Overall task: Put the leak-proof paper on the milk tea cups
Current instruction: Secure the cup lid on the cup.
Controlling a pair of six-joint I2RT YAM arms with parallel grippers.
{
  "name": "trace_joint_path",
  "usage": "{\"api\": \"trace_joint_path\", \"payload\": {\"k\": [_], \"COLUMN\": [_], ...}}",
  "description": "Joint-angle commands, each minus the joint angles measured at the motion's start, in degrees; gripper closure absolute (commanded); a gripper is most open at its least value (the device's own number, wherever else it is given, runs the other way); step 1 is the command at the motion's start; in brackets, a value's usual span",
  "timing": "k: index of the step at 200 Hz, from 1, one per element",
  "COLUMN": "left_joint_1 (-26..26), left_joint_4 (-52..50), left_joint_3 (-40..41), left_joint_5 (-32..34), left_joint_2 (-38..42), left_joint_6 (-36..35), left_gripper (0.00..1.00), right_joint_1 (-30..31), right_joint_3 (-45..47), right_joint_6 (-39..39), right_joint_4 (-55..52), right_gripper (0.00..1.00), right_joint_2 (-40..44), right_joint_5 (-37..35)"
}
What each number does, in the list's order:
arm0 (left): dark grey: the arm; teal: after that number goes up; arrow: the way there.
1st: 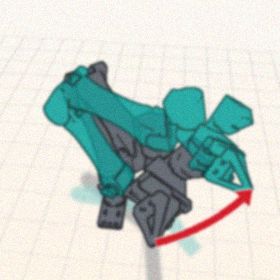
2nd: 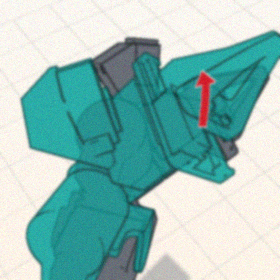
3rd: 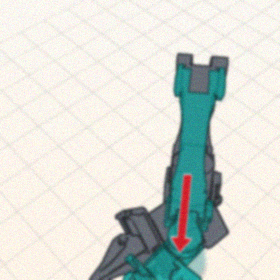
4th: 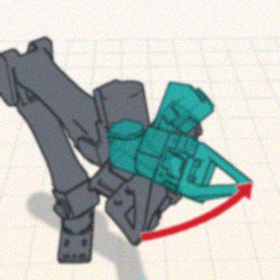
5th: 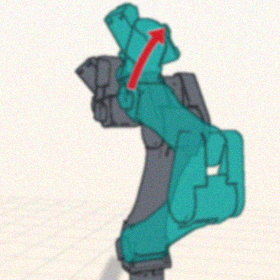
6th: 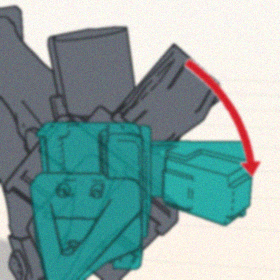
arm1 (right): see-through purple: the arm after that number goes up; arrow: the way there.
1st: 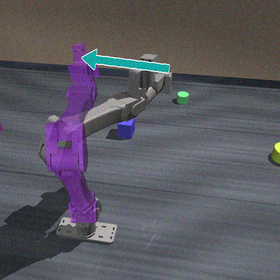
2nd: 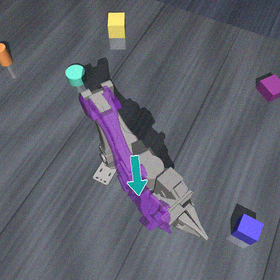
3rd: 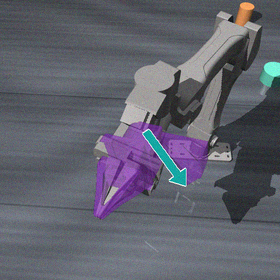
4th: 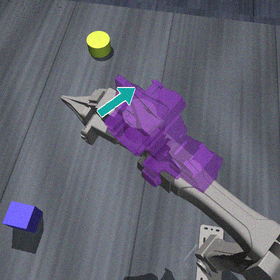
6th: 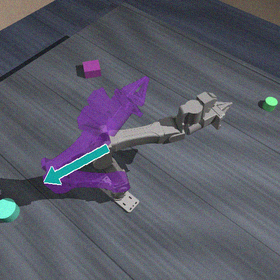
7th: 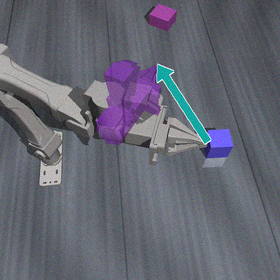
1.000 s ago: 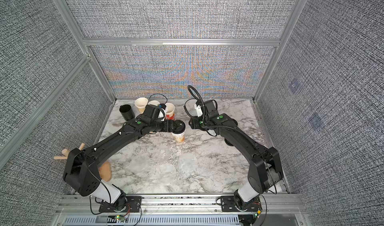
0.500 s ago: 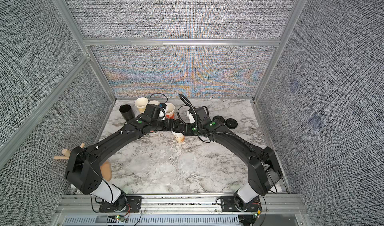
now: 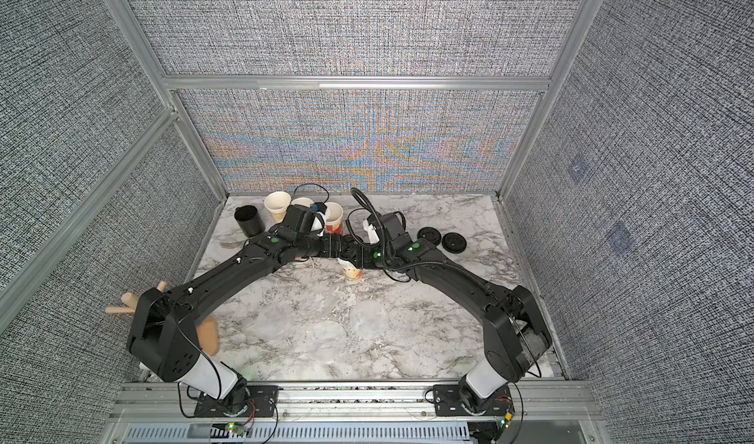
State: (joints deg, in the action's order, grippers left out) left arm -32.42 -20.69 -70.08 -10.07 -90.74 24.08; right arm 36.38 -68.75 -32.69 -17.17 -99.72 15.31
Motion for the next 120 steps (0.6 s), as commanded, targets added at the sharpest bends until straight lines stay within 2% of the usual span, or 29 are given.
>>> {"api": "trace_joint_path", "payload": {"k": [1,65,120], "left_joint_1": [-0.01,-0.01,-0.01], "left_joint_4": [-12.45,-11.33,-11.07], "left_joint_3": [1.0,2.67,3.29], "left_joint_5": [1.58,1.54,1.89], "left_joint_2": [-0.49,-0.01,0.02], "left_joint_6": [-2.11,-2.38,-2.6], "left_gripper": [0.24,0.24,0.24], "right_joint_1": [-0.22,-2.43,-2.5], "right_joint_3": [2.46,8.14,6.26], "right_joint_6": [-1.83,-5.04,-4.4], "right_joint_4": [-6.79,-6.32,-6.29], "right_gripper": [0.48,0.52,0.52], "right_joint_2": [-1.09,-0.91,0.77], "right_joint_5": [-8.74,-9.86,-8.93]}}
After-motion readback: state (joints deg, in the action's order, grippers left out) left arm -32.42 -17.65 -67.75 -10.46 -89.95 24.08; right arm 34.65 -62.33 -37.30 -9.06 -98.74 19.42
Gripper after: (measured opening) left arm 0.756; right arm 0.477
